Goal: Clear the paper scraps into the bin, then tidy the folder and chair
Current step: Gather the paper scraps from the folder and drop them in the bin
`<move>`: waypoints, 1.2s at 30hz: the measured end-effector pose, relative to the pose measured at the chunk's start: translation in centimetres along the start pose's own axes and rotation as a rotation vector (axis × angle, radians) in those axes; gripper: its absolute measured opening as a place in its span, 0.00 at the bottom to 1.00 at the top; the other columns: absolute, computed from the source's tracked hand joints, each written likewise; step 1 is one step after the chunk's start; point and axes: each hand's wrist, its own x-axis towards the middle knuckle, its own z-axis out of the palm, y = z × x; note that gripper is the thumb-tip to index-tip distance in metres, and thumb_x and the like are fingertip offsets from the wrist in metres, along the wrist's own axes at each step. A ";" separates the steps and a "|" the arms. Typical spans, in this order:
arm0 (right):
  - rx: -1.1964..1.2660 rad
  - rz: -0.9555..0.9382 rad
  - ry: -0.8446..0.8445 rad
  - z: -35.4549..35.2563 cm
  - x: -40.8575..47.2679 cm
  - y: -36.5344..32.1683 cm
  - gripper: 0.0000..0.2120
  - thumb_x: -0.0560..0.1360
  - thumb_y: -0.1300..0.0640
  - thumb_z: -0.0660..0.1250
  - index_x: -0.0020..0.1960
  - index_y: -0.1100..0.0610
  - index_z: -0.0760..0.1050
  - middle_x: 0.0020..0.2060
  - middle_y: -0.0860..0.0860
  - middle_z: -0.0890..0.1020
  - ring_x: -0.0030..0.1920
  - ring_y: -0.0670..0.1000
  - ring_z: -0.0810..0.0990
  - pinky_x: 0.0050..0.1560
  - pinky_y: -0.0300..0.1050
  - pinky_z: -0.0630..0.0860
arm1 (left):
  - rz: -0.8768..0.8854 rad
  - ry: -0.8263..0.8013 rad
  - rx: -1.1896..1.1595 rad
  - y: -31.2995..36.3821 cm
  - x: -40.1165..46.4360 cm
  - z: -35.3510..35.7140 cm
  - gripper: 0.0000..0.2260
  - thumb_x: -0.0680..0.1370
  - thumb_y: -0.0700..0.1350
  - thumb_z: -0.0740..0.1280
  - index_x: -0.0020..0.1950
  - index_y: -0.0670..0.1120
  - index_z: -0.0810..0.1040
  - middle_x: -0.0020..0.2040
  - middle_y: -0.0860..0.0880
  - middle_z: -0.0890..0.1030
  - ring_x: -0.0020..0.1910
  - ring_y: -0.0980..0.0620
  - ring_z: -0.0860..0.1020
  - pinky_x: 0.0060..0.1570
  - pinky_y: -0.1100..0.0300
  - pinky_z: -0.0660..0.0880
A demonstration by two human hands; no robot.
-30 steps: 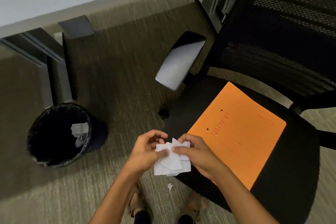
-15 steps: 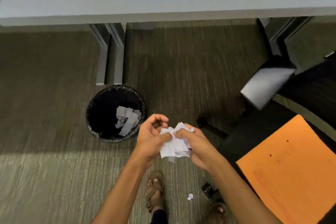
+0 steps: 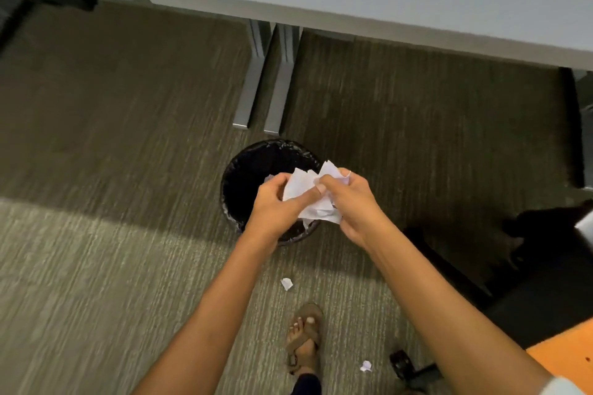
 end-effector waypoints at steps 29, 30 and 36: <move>-0.112 0.239 0.371 -11.2 -1.4 16.4 0.12 0.78 0.56 0.72 0.59 0.57 0.77 0.47 0.51 0.83 0.47 0.50 0.81 0.45 0.47 0.78 | -0.339 -0.039 1.060 -15.4 0.1 -2.9 0.24 0.77 0.56 0.72 0.65 0.43 0.72 0.59 0.43 0.78 0.56 0.44 0.79 0.56 0.49 0.80; -0.174 0.243 0.364 -11.7 -2.1 17.6 0.11 0.77 0.56 0.72 0.58 0.57 0.77 0.49 0.52 0.84 0.48 0.51 0.82 0.46 0.48 0.78 | -0.342 -0.083 1.085 -16.1 -0.8 -2.3 0.23 0.77 0.55 0.72 0.65 0.43 0.72 0.57 0.44 0.78 0.54 0.45 0.79 0.55 0.50 0.80; -0.771 0.221 0.212 -15.8 -9.9 25.4 0.17 0.77 0.54 0.71 0.65 0.52 0.75 0.58 0.53 0.83 0.53 0.53 0.82 0.51 0.44 0.75 | -0.223 -0.404 1.570 -21.6 -8.5 1.6 0.35 0.77 0.58 0.67 0.77 0.43 0.59 0.75 0.40 0.65 0.75 0.39 0.63 0.72 0.47 0.68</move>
